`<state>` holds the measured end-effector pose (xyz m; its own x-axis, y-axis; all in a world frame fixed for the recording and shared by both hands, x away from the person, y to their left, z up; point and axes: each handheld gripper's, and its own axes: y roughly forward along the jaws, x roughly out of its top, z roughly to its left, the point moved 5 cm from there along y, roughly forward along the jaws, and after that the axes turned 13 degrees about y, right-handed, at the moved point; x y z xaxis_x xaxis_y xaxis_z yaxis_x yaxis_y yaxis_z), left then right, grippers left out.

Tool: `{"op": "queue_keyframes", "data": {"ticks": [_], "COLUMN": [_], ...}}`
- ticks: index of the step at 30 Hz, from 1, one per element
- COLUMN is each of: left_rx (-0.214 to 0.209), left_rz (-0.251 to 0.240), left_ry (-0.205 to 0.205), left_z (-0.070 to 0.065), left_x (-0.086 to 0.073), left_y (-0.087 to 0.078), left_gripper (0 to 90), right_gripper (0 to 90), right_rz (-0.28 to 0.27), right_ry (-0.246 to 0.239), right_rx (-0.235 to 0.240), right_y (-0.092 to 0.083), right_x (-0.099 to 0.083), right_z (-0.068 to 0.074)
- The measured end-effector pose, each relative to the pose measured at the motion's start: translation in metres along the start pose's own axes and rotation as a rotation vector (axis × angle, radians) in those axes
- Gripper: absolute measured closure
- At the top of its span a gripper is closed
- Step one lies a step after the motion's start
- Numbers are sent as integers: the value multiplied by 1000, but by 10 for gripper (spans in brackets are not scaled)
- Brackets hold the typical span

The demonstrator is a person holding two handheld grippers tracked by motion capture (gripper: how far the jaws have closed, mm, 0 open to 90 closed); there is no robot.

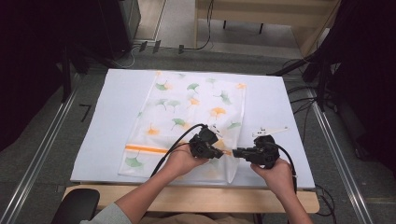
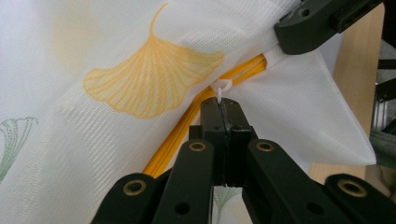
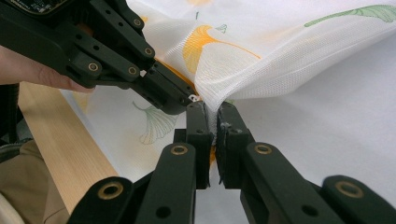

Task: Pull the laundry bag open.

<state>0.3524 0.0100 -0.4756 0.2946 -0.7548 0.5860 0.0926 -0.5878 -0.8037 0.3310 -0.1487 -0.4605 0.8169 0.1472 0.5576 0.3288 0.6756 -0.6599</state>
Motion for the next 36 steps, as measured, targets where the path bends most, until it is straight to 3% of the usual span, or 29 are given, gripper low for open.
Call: {"op": "queue_keyframes", "data": {"ticks": [19,23,36], "left_rx": [24,22,21], "left_rz": [17,24,39], "left_ry": [-23,-46,-58], "left_z": [6,7,15], "left_x": [-6,-9,-18], "left_y": [-4,-5,-9], "left_gripper": [900,900,900], "right_gripper": [865,865,865], "right_rz": [-1,1,5], "right_ry": [-13,-13,-20], "right_rx": [4,3,-2], "right_y": [1,1,2], "right_x": [0,-1,-1], "right_z": [2,2,2]}}
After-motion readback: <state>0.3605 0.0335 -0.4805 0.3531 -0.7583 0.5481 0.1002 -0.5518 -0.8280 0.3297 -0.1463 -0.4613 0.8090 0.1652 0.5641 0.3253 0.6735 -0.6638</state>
